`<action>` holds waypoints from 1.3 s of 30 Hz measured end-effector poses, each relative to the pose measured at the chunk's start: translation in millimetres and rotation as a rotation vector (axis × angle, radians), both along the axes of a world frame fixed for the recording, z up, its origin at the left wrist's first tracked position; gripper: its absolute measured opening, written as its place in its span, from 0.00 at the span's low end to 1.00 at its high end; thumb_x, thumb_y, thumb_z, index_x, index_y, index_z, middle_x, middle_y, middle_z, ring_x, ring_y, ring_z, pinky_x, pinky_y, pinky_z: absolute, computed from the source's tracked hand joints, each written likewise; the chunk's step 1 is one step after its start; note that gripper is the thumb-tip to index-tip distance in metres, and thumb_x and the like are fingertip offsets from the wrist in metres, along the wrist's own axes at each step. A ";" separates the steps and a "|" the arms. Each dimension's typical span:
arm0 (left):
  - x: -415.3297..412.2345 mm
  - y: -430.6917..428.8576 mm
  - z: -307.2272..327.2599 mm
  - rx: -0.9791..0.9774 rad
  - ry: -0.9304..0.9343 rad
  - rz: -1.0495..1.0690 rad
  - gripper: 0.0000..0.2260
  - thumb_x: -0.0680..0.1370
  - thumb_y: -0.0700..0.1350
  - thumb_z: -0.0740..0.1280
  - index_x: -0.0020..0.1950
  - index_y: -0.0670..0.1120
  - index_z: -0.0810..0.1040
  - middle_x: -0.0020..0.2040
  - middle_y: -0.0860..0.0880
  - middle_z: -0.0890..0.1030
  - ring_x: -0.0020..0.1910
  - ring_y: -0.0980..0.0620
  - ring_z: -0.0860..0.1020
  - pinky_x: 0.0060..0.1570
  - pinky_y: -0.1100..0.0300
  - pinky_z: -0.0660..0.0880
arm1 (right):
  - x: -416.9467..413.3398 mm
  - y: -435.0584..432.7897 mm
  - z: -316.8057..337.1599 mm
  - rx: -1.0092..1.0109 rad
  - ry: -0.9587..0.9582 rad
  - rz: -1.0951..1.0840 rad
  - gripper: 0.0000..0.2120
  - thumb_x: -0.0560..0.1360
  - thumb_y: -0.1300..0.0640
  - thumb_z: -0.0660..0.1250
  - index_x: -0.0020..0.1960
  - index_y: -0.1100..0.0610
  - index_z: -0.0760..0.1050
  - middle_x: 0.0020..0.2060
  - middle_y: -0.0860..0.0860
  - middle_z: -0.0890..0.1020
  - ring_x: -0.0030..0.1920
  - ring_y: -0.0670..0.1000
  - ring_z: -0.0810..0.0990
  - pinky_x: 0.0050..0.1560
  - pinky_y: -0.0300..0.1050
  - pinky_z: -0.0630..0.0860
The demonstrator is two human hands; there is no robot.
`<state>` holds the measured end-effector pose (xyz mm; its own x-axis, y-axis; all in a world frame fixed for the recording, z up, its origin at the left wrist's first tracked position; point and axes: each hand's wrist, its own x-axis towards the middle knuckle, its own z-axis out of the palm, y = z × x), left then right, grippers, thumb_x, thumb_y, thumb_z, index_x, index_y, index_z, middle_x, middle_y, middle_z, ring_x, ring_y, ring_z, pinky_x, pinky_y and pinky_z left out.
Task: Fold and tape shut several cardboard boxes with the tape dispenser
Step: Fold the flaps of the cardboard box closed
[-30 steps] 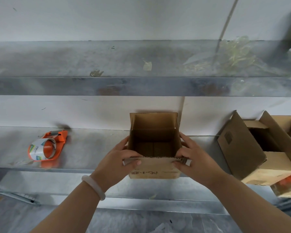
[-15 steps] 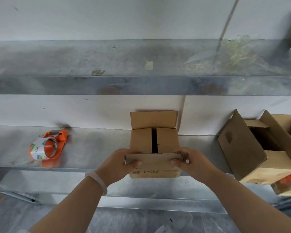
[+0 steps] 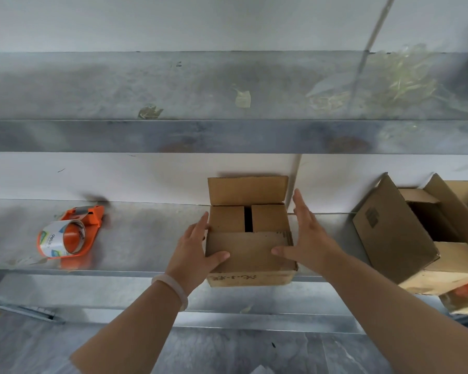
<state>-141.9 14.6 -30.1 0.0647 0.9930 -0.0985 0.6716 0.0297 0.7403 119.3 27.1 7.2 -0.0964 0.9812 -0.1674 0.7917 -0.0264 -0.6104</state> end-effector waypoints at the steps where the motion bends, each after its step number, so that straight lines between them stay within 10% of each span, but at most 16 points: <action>1: -0.9 1.9 -1.5 -0.015 -0.014 -0.003 0.45 0.72 0.54 0.74 0.79 0.57 0.47 0.72 0.54 0.65 0.68 0.50 0.68 0.67 0.45 0.71 | 0.3 7.6 -0.1 0.044 0.034 -0.007 0.66 0.64 0.48 0.81 0.75 0.41 0.26 0.79 0.46 0.49 0.77 0.51 0.56 0.73 0.50 0.60; 9: -3.8 3.8 -11.3 -0.016 -0.073 -0.008 0.48 0.72 0.54 0.74 0.78 0.59 0.42 0.76 0.56 0.60 0.68 0.52 0.67 0.65 0.46 0.73 | 1.6 44.4 -0.4 0.188 0.431 -0.192 0.51 0.71 0.57 0.76 0.76 0.34 0.44 0.68 0.42 0.68 0.62 0.44 0.74 0.53 0.34 0.73; 17: -8.4 12.5 -9.1 0.153 0.031 -0.095 0.53 0.69 0.54 0.77 0.74 0.66 0.36 0.77 0.64 0.44 0.77 0.50 0.57 0.72 0.46 0.64 | 14.7 9.9 -17.4 0.149 0.049 0.018 0.24 0.76 0.48 0.70 0.70 0.40 0.70 0.62 0.42 0.68 0.60 0.41 0.69 0.64 0.38 0.68; 24: -12.7 15.7 -13.3 0.100 0.181 -0.248 0.38 0.68 0.72 0.55 0.76 0.60 0.60 0.75 0.67 0.53 0.75 0.57 0.57 0.74 0.54 0.59 | 8.7 -13.2 -40.9 0.159 -0.080 0.071 0.24 0.80 0.45 0.60 0.75 0.43 0.64 0.73 0.42 0.60 0.71 0.45 0.63 0.72 0.47 0.66; 39: -11.5 14.2 -8.1 0.214 0.409 -0.193 0.35 0.69 0.73 0.50 0.71 0.59 0.71 0.74 0.60 0.66 0.69 0.52 0.68 0.67 0.50 0.69 | -23.7 -22.3 -44.4 0.155 -0.203 0.068 0.36 0.78 0.36 0.56 0.80 0.48 0.50 0.79 0.43 0.47 0.78 0.43 0.39 0.73 0.38 0.43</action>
